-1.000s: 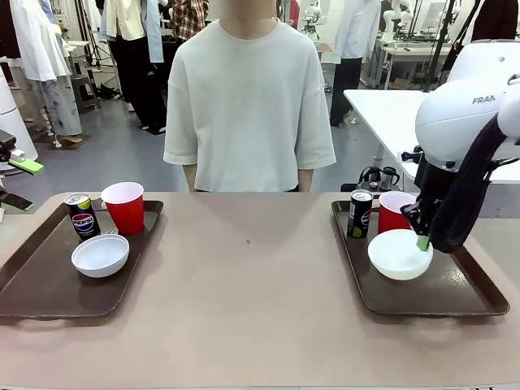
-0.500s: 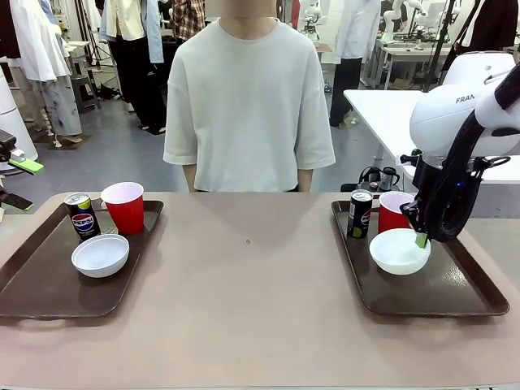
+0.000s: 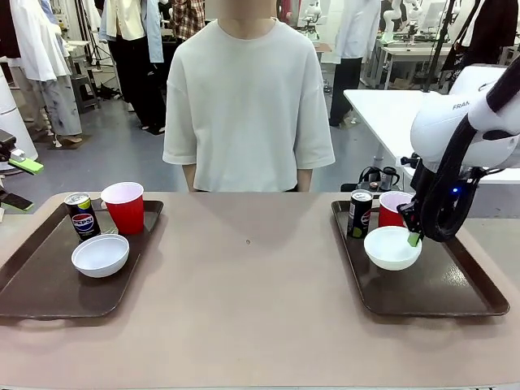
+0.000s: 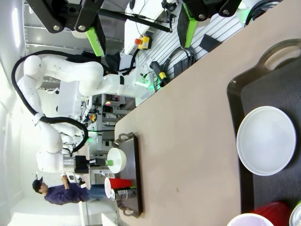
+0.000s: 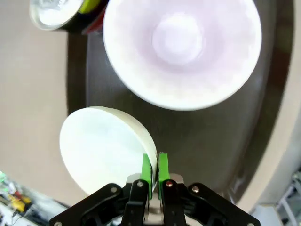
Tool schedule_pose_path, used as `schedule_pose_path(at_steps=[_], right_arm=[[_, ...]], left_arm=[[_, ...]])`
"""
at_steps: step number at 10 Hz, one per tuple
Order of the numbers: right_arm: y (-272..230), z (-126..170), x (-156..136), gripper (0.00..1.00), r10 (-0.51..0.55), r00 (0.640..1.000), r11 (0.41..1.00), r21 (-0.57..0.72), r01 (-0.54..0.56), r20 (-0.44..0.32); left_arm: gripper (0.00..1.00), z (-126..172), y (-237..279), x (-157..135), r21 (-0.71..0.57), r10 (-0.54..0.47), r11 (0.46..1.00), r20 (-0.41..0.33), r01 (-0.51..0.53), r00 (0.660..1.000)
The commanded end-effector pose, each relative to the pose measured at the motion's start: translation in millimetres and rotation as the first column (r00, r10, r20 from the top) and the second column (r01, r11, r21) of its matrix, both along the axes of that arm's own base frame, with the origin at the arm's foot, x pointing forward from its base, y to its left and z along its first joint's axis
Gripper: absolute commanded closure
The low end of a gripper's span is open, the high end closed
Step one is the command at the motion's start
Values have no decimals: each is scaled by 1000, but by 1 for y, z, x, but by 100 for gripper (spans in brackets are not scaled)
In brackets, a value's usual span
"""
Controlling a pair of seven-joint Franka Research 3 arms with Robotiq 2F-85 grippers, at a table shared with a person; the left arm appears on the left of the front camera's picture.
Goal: Prepare tableware on both trays.
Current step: Pick up a Picnic Bowl from the table and place it on a Handle tray.
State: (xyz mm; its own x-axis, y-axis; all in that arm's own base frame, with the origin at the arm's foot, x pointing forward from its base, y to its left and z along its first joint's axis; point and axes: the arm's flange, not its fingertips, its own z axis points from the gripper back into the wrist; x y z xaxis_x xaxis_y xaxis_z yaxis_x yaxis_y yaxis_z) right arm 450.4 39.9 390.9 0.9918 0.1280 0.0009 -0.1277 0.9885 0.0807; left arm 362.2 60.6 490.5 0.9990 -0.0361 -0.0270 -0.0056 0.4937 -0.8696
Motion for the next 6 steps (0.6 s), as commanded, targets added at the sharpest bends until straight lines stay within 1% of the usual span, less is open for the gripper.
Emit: schedule_pose_path(at_steps=[1,5,6], right_arm=[[-14,-22,10,92,33,999,996,83,-32,-2],[-26,-41,24,92,11,998,992,128,-3,-58],[-28,-41,25,51,18,998,991,135,-9,-65]], left_arm=[[18,0,1,-1,-12,-5,1000,13,5,1000],[18,0,1,-1,-12,-5,1000,13,5,1000],[18,0,1,-1,-12,-5,1000,13,5,1000]])
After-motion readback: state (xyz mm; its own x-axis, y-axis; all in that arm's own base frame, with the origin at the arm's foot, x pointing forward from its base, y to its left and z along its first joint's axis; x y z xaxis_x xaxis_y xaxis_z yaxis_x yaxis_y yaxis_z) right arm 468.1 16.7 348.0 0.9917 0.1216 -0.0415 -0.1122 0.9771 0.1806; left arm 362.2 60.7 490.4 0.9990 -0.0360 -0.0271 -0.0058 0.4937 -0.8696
